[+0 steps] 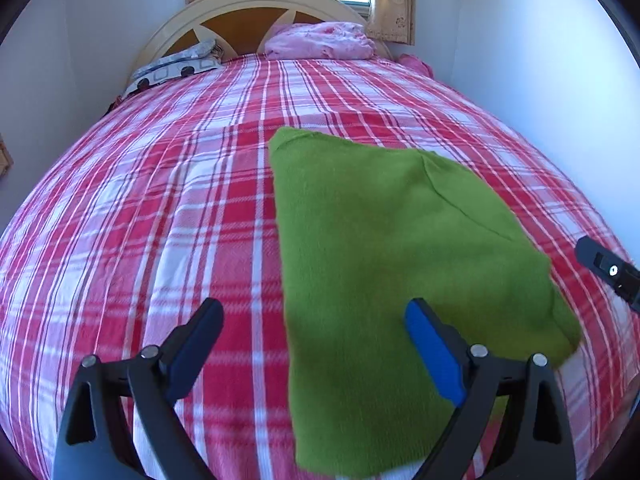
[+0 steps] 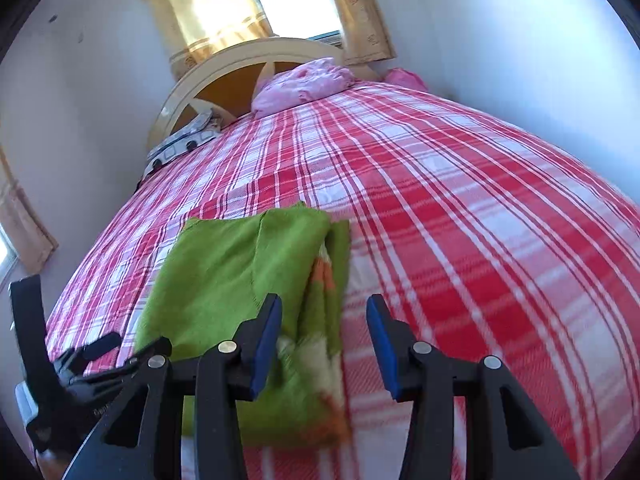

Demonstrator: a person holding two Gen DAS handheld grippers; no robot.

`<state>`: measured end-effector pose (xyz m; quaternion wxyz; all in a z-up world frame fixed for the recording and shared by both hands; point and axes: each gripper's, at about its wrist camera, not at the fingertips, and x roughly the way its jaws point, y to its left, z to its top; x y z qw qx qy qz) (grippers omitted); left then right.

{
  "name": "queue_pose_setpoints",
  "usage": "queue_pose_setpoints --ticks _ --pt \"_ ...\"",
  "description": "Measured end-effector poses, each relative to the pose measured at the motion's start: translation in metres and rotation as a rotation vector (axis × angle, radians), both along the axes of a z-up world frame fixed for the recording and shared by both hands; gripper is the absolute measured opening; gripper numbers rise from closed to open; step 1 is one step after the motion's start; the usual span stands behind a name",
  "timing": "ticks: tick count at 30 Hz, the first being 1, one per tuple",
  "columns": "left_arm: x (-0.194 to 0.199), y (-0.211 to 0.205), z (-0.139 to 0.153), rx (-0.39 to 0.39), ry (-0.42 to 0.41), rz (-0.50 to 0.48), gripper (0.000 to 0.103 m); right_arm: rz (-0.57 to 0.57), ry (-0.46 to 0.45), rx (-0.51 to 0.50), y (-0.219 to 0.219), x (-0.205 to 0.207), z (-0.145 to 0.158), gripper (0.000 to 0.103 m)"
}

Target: Fold small clothes

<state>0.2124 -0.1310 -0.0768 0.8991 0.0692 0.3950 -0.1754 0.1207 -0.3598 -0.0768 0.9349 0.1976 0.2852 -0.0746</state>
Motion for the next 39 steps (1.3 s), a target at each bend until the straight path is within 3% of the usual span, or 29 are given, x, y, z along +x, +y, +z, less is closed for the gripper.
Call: queue_pose_setpoints --ticks 2,5,14,19,24,26,30,33,36,39 --pt "-0.01 0.007 0.001 -0.018 0.006 0.003 0.095 -0.02 -0.004 -0.003 0.012 -0.01 0.001 0.048" --pt "-0.02 0.01 0.0 -0.001 0.001 -0.006 0.095 -0.021 -0.007 -0.041 0.031 -0.019 0.002 0.063" --pt "-0.022 0.027 0.009 -0.009 -0.006 0.002 0.095 0.046 -0.002 -0.066 0.05 -0.019 0.008 0.064" --pt "-0.004 0.026 0.012 -0.035 0.021 -0.042 0.095 0.053 0.006 -0.077 0.034 -0.01 0.01 0.064" --pt "0.037 0.013 0.011 -0.087 0.094 -0.068 0.092 0.047 0.049 -0.052 0.0 0.017 0.004 0.064" --pt "0.052 0.003 0.008 -0.092 0.132 -0.09 0.082 0.066 0.069 -0.005 -0.013 0.032 -0.003 0.064" --pt "0.078 -0.013 -0.007 -0.102 0.198 -0.087 0.082 0.151 0.071 0.088 -0.028 0.066 -0.015 0.064" --pt "0.093 -0.018 -0.024 -0.158 0.269 -0.069 0.083 0.18 0.106 0.117 -0.034 0.092 -0.031 0.064" --pt "0.094 -0.018 -0.033 -0.213 0.285 -0.058 0.083 0.272 0.154 0.168 -0.032 0.117 -0.051 0.067" --pt "0.09 -0.02 -0.033 -0.206 0.249 -0.075 0.083 0.307 0.13 0.169 -0.03 0.122 -0.055 0.074"
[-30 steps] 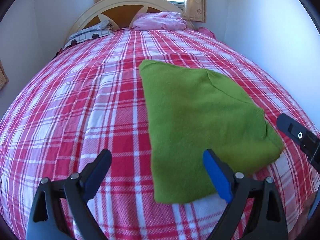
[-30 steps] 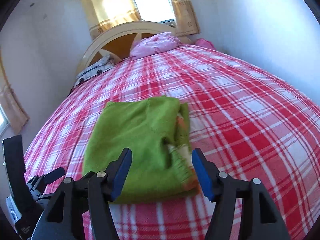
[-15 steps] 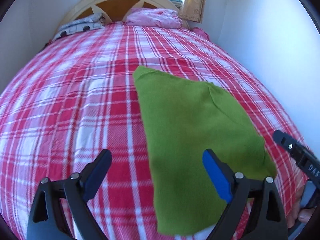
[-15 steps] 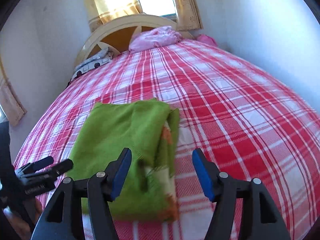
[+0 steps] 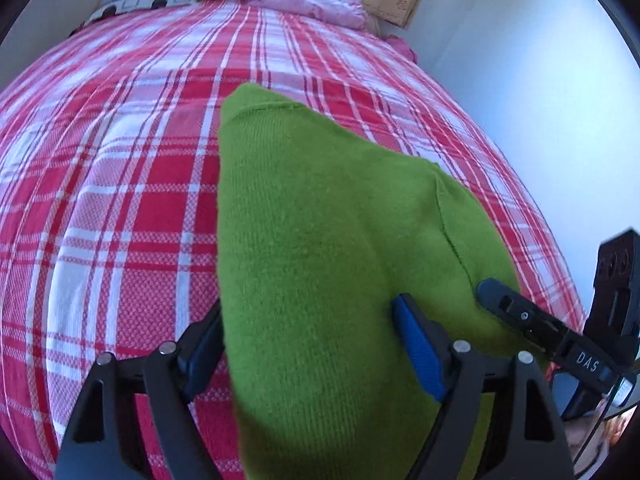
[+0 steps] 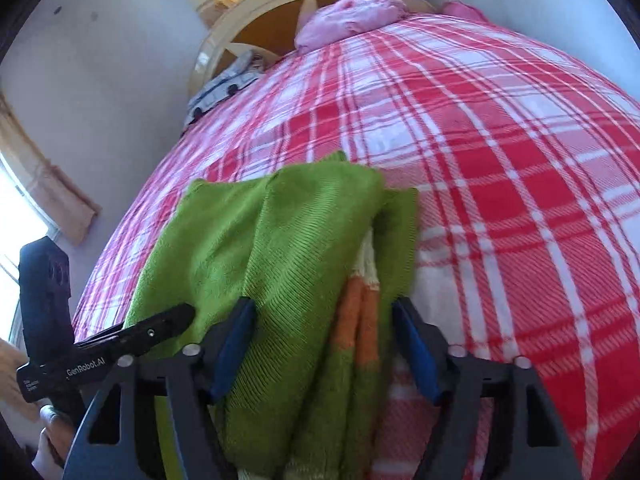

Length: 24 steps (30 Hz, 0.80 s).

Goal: Fold small clothes
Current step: 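Grasp the bundle edge by the orange cuff with the right gripper while the left gripper grasps beside it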

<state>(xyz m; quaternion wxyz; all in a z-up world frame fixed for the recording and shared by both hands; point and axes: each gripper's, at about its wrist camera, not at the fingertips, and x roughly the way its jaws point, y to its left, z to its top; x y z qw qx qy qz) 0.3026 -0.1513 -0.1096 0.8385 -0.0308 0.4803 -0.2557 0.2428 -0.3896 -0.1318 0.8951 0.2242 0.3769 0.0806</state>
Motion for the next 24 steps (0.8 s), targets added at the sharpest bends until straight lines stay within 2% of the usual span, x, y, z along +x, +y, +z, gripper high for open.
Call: queue_pose_setpoints --ticks 4,7,10,13,16,19,21,24 --pt "-0.001 -0.001 0.0 0.002 -0.023 -0.012 0.083 0.027 0.005 0.001 -0.004 0.002 0.001 0.074" --pt "0.0 0.001 -0.001 -0.007 -0.03 -0.016 0.083 -0.029 0.005 0.046 -0.014 0.001 -0.003 0.073" --pt "0.001 -0.001 -0.001 -0.006 -0.041 -0.023 0.083 0.012 0.014 -0.052 0.001 0.007 0.0 0.075" --pt "0.002 -0.001 -0.002 -0.014 -0.04 -0.026 0.083 0.084 0.026 -0.065 0.011 0.013 0.002 0.075" --pt "0.003 -0.001 -0.002 -0.019 -0.042 -0.027 0.083 0.12 0.032 -0.134 0.022 0.018 0.003 0.074" --pt "0.002 -0.002 -0.002 -0.022 -0.046 -0.032 0.081 0.102 0.019 -0.113 0.021 0.017 0.001 0.064" --pt "0.001 -0.004 -0.002 -0.021 -0.058 -0.038 0.078 0.103 -0.009 -0.11 0.023 0.013 0.001 0.051" --pt "-0.001 -0.006 -0.001 -0.023 -0.072 -0.045 0.073 0.093 -0.03 -0.127 0.03 0.007 0.003 0.044"
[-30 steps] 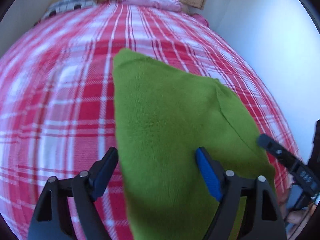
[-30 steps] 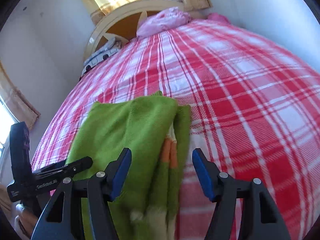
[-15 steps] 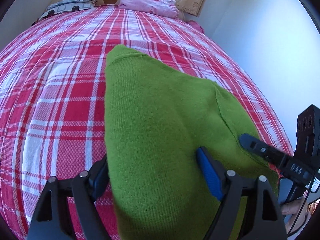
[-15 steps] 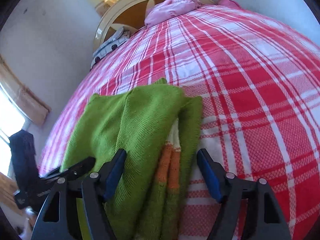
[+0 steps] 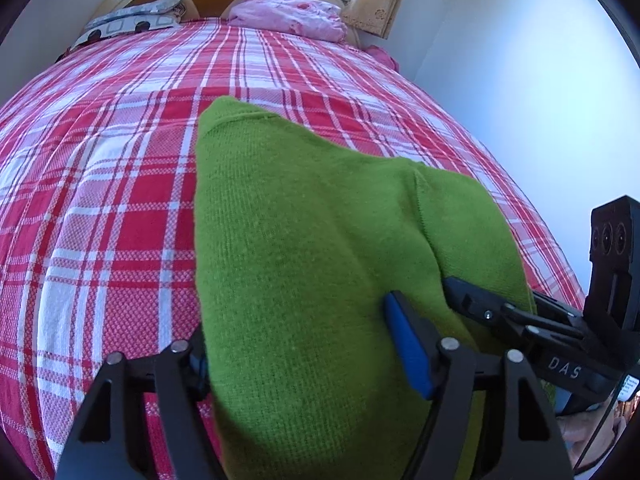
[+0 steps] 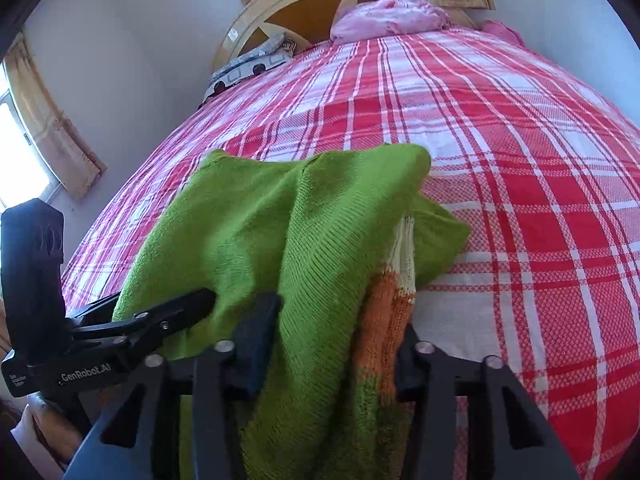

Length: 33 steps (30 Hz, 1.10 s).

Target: Fold small clothes

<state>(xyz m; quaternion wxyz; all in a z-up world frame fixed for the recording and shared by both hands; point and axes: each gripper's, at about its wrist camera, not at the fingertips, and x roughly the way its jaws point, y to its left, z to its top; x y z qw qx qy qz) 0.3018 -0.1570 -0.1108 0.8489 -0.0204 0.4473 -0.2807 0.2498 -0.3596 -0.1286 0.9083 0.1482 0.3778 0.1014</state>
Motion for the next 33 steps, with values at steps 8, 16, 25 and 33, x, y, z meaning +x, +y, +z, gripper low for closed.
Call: queue_pose_setpoints --ticks 8,16,25,33 --pt "-0.009 -0.006 0.005 0.042 -0.061 0.0 0.058 -0.038 -0.054 -0.178 0.027 -0.01 0.01 0.038" --pt "-0.008 -0.004 0.006 0.037 -0.058 0.003 0.054 -0.062 -0.04 -0.155 0.025 -0.008 0.01 0.037" --pt "-0.004 -0.001 0.005 -0.002 -0.025 0.014 0.05 -0.065 0.027 0.087 -0.004 -0.002 -0.003 0.041" --pt "-0.028 0.026 0.032 0.002 -0.027 0.039 0.037 -0.08 -0.073 0.023 0.036 -0.048 0.041 0.034"
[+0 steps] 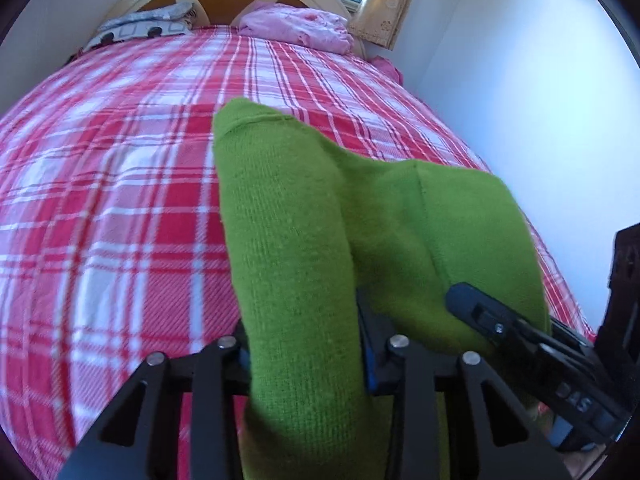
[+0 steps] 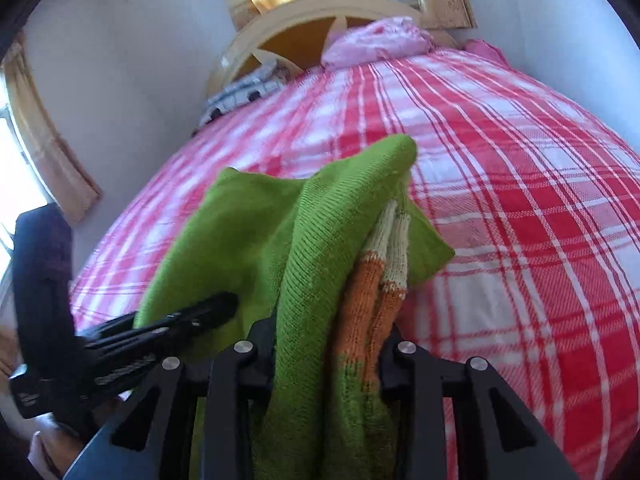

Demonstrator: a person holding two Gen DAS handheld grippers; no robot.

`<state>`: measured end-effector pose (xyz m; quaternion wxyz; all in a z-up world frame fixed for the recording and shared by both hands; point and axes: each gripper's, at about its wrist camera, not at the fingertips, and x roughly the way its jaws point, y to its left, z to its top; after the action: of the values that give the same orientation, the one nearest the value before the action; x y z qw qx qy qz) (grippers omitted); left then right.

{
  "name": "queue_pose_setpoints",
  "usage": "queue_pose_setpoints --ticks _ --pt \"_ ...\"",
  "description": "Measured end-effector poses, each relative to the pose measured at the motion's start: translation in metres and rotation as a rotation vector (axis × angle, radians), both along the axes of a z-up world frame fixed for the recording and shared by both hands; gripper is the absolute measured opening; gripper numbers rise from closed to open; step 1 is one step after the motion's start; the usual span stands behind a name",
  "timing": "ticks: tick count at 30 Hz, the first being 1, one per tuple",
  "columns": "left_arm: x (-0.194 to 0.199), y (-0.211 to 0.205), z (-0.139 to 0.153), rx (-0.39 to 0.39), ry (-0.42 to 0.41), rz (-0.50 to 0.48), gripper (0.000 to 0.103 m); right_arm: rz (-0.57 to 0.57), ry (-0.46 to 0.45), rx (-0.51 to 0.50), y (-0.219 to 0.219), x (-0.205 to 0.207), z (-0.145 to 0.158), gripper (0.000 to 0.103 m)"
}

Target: Fold small clothes

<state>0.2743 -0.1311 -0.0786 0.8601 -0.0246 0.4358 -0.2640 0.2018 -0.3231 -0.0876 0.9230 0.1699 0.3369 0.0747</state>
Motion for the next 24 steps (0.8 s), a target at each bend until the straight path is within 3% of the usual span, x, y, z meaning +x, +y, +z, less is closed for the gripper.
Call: queue_pose_setpoints --ticks 6,17,24 --pt "-0.054 0.02 0.017 0.113 -0.115 -0.002 0.037 0.009 -0.049 0.012 0.042 -0.048 0.019 0.034" --pt "-0.12 0.041 0.039 0.133 -0.161 -0.038 0.037 -0.039 -0.101 0.003 0.07 -0.148 0.036 0.034" --pt "-0.149 0.039 0.045 0.135 -0.185 -0.076 0.037 -0.064 -0.107 -0.016 0.068 -0.186 0.043 0.034"
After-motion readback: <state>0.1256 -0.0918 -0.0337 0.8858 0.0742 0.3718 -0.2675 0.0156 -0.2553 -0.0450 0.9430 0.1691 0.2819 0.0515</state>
